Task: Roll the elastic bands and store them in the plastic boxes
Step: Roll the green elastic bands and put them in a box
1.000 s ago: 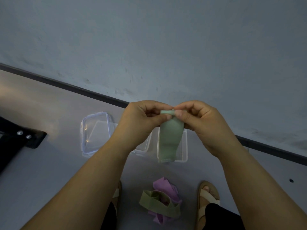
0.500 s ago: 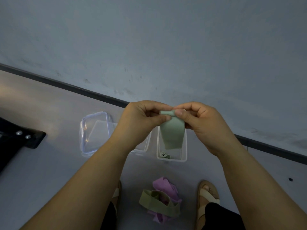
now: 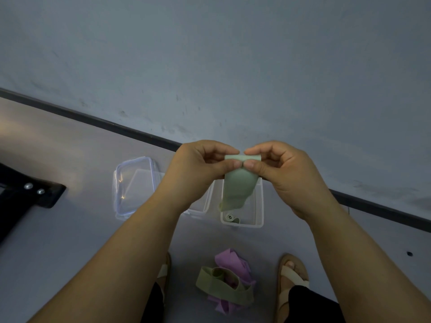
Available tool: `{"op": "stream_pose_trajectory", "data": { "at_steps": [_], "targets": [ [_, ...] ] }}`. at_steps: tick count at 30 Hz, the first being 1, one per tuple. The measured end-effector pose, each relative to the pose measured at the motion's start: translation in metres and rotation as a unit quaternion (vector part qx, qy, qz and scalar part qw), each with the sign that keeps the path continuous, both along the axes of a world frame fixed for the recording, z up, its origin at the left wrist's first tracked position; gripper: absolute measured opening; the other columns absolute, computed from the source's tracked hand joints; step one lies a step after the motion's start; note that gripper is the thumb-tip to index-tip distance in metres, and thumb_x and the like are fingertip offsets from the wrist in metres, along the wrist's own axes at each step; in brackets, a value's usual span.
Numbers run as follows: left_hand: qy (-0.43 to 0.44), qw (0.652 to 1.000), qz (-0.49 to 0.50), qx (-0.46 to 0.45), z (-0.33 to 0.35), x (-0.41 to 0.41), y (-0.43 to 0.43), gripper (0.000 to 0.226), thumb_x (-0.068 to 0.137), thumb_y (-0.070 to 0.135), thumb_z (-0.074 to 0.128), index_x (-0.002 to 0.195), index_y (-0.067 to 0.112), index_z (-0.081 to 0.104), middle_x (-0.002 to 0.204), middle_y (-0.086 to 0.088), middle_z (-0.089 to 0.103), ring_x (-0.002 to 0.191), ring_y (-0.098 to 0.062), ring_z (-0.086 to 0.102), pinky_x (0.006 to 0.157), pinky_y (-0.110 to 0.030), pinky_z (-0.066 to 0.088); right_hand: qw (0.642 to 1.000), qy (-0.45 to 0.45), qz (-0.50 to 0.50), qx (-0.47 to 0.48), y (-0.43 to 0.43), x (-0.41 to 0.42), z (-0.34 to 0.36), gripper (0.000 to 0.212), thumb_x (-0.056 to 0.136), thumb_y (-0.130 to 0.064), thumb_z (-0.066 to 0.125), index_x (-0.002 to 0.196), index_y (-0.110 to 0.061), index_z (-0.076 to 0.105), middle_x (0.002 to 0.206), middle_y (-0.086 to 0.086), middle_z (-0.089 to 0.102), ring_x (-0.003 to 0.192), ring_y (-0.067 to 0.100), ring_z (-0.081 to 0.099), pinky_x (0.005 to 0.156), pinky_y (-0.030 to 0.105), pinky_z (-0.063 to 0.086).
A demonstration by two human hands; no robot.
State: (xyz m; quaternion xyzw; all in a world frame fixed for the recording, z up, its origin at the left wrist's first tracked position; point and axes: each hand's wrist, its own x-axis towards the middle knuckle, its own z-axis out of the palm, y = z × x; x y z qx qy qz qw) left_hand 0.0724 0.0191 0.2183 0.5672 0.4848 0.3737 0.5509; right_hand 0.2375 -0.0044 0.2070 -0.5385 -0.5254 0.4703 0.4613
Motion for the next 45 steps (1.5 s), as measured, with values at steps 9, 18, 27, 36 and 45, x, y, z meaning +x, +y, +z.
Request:
{"op": "stream_pose_trajectory", "data": {
  "at_steps": [9,18,27,36,45],
  "targets": [
    [0.029,0.998,0.0,0.062,0.0001,0.0005,-0.0007,0.02,0.073,0.003,0.074,0.079,0.022,0.069,0.062,0.022,0.064,0.063,0.004,0.058,0.065,-0.012,0.05,0.999,-0.042,0.004,-0.016,-0.0013,-0.0058,0.0059,0.013,0.085,-0.032,0.055,0.083,-0.023,0.064,0.074,-0.009,0.067,0.068,0.001,0.064,0.064,0.015,0.053],
    [-0.008,1.0,0.003,0.03,-0.001,0.0035,-0.0015,0.019,0.073,0.005,0.075,0.078,0.022,0.069,0.073,0.007,0.07,0.077,-0.014,0.068,0.075,-0.028,0.058,0.999,-0.044,-0.007,-0.005,-0.001,-0.0037,0.0052,0.01,0.083,-0.027,0.061,0.074,-0.024,0.065,0.068,-0.011,0.066,0.067,0.005,0.061,0.069,0.027,0.054],
    [-0.028,0.999,-0.031,-0.007,0.002,0.0017,-0.0023,0.009,0.081,0.015,0.067,0.089,0.013,0.069,0.087,-0.019,0.071,0.081,-0.021,0.07,0.07,-0.03,0.058,1.0,-0.018,-0.005,-0.002,-0.0028,-0.0044,0.0081,0.014,0.071,-0.037,0.062,0.081,-0.028,0.065,0.093,0.019,0.066,0.089,0.032,0.063,0.082,0.042,0.054],
    [-0.008,0.999,-0.009,0.036,-0.0008,0.0003,-0.0006,0.019,0.075,0.004,0.072,0.082,0.021,0.07,0.077,0.003,0.071,0.076,-0.012,0.068,0.074,-0.024,0.057,1.0,-0.006,0.003,0.013,-0.0013,-0.0046,0.0049,0.019,0.081,-0.009,0.067,0.084,-0.028,0.064,0.089,0.0,0.067,0.085,0.017,0.063,0.076,0.028,0.054],
    [0.011,0.998,0.006,0.062,0.0002,-0.0002,0.0,0.025,0.074,-0.002,0.072,0.081,0.022,0.07,0.065,0.021,0.065,0.066,0.003,0.058,0.067,-0.01,0.048,1.0,0.007,-0.004,-0.026,0.0002,-0.0035,0.0038,0.008,0.087,-0.02,0.059,0.085,-0.026,0.065,0.079,-0.009,0.07,0.075,0.005,0.066,0.07,0.022,0.057]
  ]
}}
